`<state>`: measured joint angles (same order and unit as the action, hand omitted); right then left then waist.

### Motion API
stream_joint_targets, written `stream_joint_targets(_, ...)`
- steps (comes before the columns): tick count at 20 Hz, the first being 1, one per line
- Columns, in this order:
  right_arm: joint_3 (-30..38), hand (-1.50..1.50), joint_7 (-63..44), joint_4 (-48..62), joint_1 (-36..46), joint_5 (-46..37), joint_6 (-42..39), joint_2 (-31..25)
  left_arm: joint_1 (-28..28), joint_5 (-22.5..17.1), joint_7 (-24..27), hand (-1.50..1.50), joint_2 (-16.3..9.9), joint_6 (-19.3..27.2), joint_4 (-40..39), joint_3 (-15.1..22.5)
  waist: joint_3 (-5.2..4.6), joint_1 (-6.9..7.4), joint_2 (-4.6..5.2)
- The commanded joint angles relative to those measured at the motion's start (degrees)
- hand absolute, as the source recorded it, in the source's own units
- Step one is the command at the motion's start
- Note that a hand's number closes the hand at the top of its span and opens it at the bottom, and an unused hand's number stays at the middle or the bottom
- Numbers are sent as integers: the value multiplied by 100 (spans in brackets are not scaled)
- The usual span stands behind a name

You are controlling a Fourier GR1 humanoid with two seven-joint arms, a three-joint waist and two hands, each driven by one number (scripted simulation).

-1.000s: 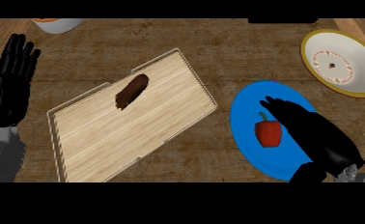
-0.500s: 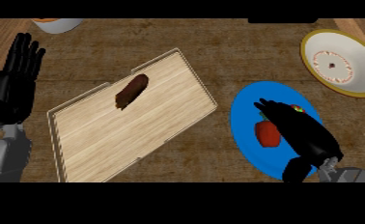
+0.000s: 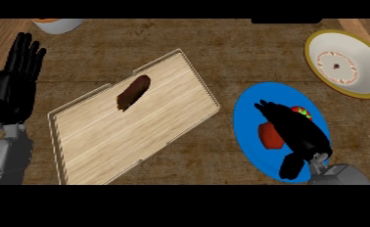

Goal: Pick the bell pepper from the plate and place it in the bowl

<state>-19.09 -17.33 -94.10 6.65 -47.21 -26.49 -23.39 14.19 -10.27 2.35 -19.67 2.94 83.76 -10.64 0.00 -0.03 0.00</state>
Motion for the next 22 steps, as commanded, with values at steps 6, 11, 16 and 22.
stream_joint_targets(6,280,-150,493,716,39,-586,239,154,-247,272,164,0,306,-6,94,71,0,9,0)
stream_joint_targets(11,246,150,803,394,86,-750,569,348,108,170,-475,0,212,104,400,-36,0,0,-5)
stream_joint_targets(16,280,150,1248,459,-192,-1133,922,222,401,132,0,0,74,-254,-411,-238,-1,-26,-1)
stream_joint_targets(22,1984,150,2647,1328,-269,-334,1221,-1239,-56,185,-207,0,177,-55,178,-214,16,-126,15)
